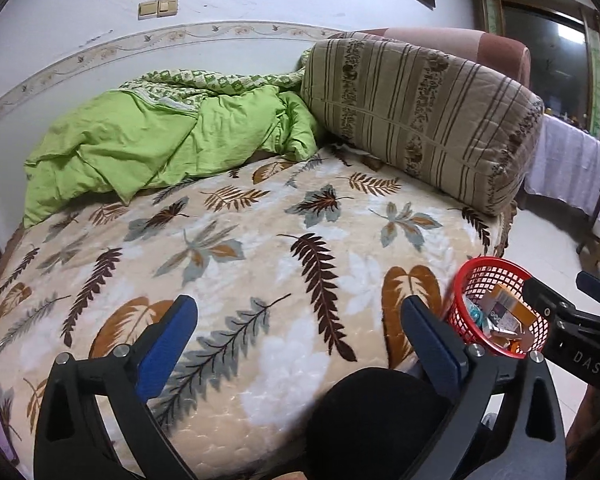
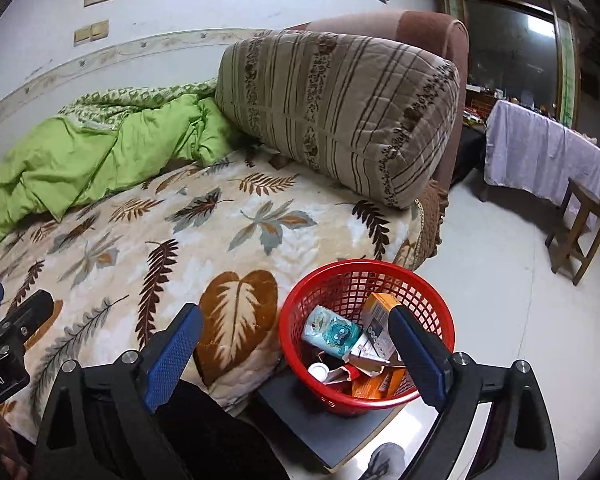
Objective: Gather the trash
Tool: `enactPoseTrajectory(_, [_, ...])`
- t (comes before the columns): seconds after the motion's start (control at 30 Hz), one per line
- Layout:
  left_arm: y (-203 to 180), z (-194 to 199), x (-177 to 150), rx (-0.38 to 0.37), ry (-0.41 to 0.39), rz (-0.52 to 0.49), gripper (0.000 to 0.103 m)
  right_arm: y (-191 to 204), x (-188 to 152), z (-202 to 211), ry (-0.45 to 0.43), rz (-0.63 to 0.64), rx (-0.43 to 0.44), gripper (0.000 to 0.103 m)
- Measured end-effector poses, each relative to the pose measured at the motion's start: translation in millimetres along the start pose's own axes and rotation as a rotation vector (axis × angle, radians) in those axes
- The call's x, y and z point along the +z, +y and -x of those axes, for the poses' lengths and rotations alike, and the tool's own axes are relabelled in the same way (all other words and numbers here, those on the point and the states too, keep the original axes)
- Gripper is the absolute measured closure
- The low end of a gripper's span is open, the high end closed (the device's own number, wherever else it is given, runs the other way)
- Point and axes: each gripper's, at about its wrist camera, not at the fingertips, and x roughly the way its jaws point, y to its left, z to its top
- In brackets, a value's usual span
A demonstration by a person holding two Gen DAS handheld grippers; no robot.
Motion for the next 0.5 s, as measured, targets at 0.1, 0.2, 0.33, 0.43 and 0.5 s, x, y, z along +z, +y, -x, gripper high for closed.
enactPoseTrajectory(0.1, [1,-2,1,-0.004,0.007,0.010,0.001,1,-1,-1,0.006,0.011,-0.007,0.008])
enactPoseTrajectory(0.2, [-2,-4,0,-0.002,0.014,0.005,0.001,-2,-2,-5,0.026,0.006,-0.013,0.008])
enactPoseTrajectory(0.33, [-6,-7,-1,0.010,0.026,-0.010,0.001,-4,-3,-10,0.046,-0.005,-0.018,0.008])
enactPoseTrajectory(0.43, [-7,-7,-1,0.021,0.023,-0.017,0.001,-5,-3,-11,0.055,-0.007,-0.016,0.008])
enactPoseTrajectory(0.5, [-8,-7,-1,0.026,0.023,-0.020,0.001,-5,-3,-12,0.060,-0.008,-0.015,0.008])
